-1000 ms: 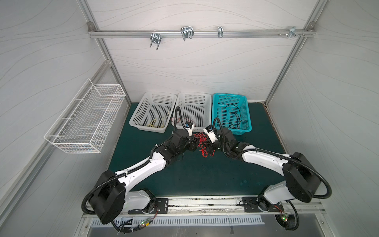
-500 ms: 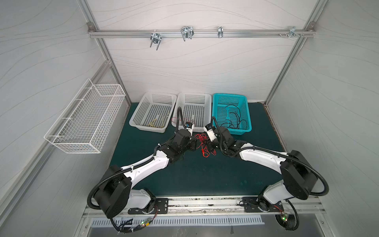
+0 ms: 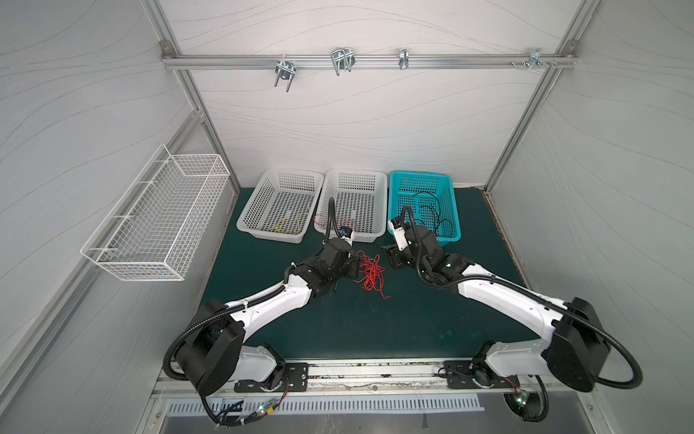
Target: Untangle the cables
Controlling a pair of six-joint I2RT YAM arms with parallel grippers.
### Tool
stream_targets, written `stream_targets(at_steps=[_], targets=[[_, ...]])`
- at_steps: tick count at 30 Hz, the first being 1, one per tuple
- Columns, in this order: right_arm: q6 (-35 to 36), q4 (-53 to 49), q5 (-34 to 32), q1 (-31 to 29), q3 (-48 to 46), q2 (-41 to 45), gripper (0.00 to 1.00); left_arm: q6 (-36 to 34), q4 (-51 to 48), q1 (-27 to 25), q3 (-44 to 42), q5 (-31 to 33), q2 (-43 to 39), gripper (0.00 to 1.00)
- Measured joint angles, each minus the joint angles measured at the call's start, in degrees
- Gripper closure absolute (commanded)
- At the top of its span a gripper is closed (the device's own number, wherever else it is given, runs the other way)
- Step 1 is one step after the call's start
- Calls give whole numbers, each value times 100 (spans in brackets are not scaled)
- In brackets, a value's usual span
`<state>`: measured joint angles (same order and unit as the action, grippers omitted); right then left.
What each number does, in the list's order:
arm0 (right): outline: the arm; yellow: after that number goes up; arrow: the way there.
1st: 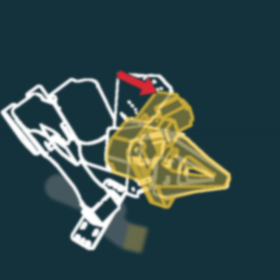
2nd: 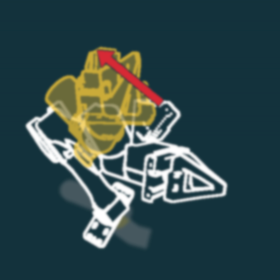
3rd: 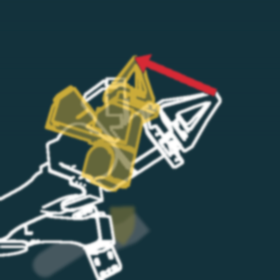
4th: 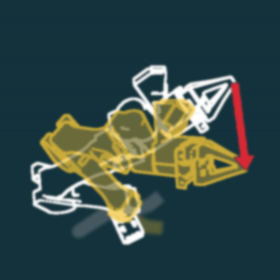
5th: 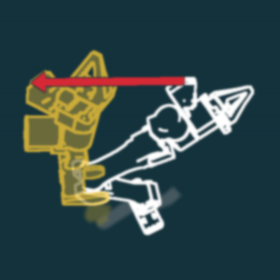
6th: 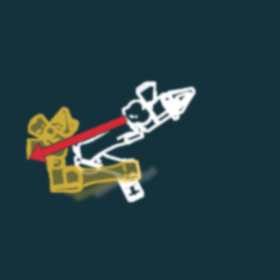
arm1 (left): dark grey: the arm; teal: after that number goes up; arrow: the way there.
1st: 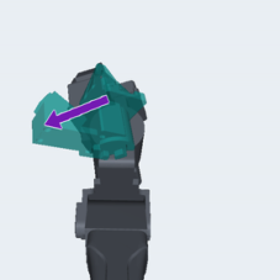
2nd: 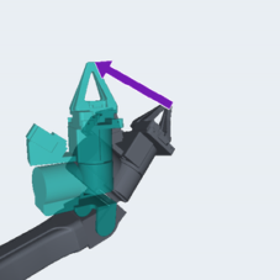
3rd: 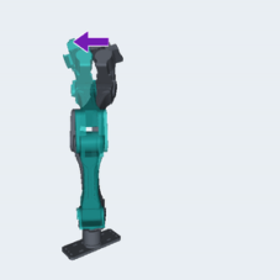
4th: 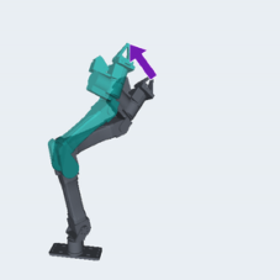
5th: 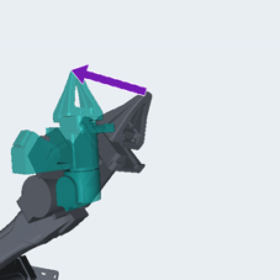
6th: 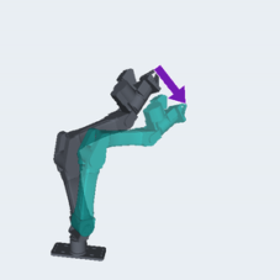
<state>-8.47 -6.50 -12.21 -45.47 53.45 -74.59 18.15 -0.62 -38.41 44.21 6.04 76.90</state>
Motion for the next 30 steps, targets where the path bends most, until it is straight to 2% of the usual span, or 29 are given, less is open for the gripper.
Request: stream_targets(at_steps=[5,12,23,26,27,28,30], targets=[[-271,55,680,0,0,79,38,9,0,0,0,-4,-61,100],[-767,291,1462,-4,0,-520,39,33,2,0,-4,-74,-201,100],[-1016,404,824,-4,0,-1040,42,46,-214,0,-9,-94,-647,100],[-1021,557,828,-7,0,-1255,51,46,-315,0,-7,-92,-660,100],[-1012,599,826,-7,0,-1331,59,46,-348,0,-7,-92,-660,100],[-997,625,817,-7,0,-1397,73,46,-374,0,-7,-92,-660,100],[-986,662,793,-7,2,-1493,92,46,-420,0,-2,-90,-662,100]])
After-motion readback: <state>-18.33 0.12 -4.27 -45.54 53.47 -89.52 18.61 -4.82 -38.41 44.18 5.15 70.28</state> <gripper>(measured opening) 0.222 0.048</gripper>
